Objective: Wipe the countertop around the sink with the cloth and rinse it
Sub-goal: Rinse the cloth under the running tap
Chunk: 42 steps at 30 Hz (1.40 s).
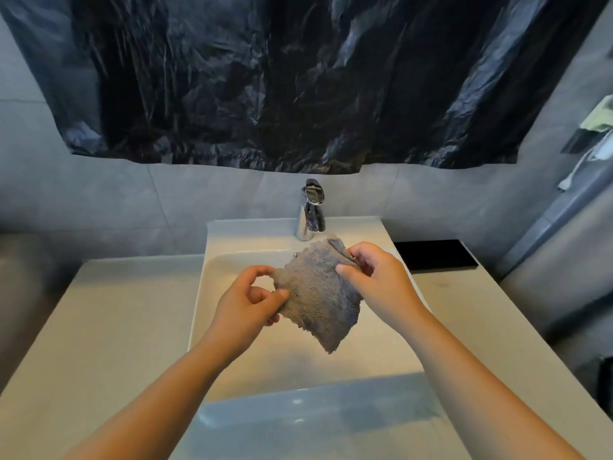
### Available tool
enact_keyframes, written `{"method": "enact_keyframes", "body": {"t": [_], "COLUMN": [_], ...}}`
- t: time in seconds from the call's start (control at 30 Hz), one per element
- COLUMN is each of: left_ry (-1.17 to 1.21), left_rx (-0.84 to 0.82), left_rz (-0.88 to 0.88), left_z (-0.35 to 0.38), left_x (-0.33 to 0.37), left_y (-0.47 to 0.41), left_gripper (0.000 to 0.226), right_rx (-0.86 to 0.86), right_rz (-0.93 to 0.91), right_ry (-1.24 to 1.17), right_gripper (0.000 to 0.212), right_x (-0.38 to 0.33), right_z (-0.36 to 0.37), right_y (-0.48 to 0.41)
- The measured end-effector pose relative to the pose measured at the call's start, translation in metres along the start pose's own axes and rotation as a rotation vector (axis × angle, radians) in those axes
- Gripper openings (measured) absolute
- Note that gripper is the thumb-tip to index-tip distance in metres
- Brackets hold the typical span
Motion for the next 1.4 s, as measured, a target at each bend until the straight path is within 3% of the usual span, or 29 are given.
{"method": "enact_keyframes", "body": {"t": [0.07,0.2,0.47,0.6,0.83,1.17,1.4], "left_ry": [-0.074,-0.197,0.108,0.082,-0.009,-0.026,-0.046], "left_rx": [-0.029,-0.072,-0.138,-0.067,0.091,0.151,0.155], "left_rz": [0.029,0.036,-0.142,-0.173,-0.210,-0.255,-0.294], "left_z": [0.000,0.000,0.002,0.008,-0.004,0.001,0.004], "left_x": [-0.001,-0.007,-0.018,-0.017,-0.019,-0.029,-0.041], "left_y": [-0.009,-0.020,-0.033,-0.044,-0.072,-0.090,-0.100], "left_gripper": [0.005,0.012,0.016,0.013,0.014,0.012,0.012], "right_rx": [0.000,-0.048,-0.029,-0.057,-0.017,-0.027,-0.049], "right_rz": [0.008,0.034,0.131,0.198,0.034,-0.042,-0.248], "right_ry": [-0.002,-0.009,0.102,0.087,0.004,0.362,0.389], "right_gripper": [0.009,0.007,0.009,0.023,0.014,0.027,0.029], "right_x": [0.001,0.004,0.045,0.073,0.044,0.027,0.008], "right_z": [0.005,0.017,0.032,0.040,0.028,0.044,0.044], "right_y": [-0.002,-0.005,-0.031,-0.049,-0.113,-0.171,-0.177]}}
Point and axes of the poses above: each hand's wrist, its own y-axis away from the middle knuckle, its own z-axis out of the palm, x = y × z, the point moved 10 cm from there along -y, towards the middle knuckle, and after that the axes turned 5 degrees about x, right-handed, at the moved point
